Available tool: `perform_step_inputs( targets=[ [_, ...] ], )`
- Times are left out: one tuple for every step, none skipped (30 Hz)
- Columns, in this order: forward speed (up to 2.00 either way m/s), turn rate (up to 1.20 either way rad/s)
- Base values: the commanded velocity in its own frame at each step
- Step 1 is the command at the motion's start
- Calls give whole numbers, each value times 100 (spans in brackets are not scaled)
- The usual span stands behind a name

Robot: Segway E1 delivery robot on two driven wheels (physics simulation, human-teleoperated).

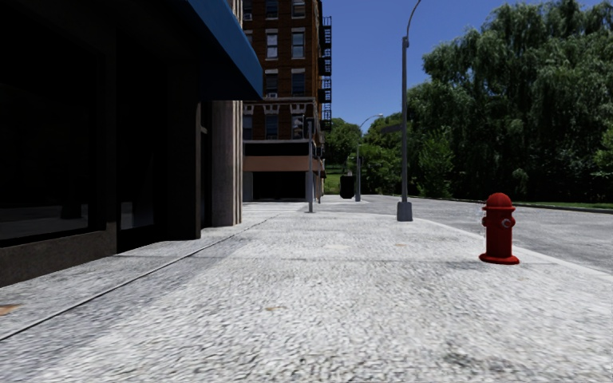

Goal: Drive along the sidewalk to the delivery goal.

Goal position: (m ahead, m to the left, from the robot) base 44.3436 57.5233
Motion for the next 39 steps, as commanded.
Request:
perform_step_inputs(
  targets=[
    [200,21],
    [200,21],
    [200,21],
    [200,21],
    [200,21],
    [200,21],
    [200,21],
    [200,21],
    [200,21],
    [200,11],
    [200,0],
    [200,0],
    [200,0],
    [200,0],
    [200,0],
    [200,0],
    [200,0],
    [200,0],
    [200,0],
    [200,0],
    [200,0],
    [200,0],
    [200,0],
    [200,0],
    [200,0],
    [200,0],
    [200,0],
    [200,0],
    [200,0],
    [200,0],
    [200,0],
    [200,0],
    [200,0],
    [200,0],
    [200,0],
    [200,0],
    [200,0],
    [200,0],
    [200,0]
  ],
)
